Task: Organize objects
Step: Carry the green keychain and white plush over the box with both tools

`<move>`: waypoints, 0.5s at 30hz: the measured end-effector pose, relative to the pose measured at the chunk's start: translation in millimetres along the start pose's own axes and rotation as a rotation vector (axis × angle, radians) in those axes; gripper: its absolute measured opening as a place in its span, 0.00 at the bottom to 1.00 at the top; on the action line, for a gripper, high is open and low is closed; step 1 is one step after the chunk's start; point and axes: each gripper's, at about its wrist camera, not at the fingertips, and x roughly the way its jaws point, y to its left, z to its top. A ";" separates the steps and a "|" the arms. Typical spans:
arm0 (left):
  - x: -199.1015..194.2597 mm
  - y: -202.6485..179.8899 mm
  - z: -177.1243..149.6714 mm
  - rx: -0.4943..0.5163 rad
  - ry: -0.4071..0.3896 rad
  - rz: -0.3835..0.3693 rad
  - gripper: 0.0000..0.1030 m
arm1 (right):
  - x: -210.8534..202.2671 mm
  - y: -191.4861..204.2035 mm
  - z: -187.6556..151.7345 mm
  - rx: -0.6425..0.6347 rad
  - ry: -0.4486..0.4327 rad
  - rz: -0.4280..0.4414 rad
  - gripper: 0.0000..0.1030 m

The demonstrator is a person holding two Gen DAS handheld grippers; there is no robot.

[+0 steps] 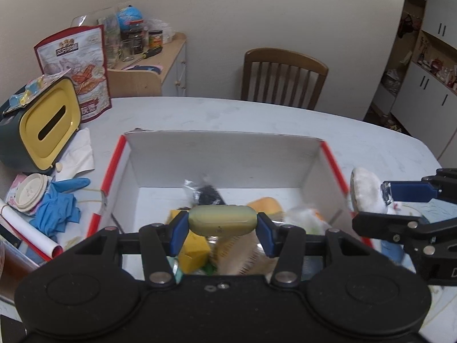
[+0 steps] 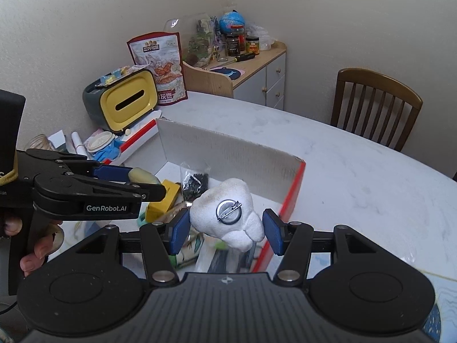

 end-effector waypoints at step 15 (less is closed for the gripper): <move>54.1 30.2 8.1 0.015 0.093 0.060 0.48 | 87.6 -0.8 31.2 0.018 0.097 -0.038 0.54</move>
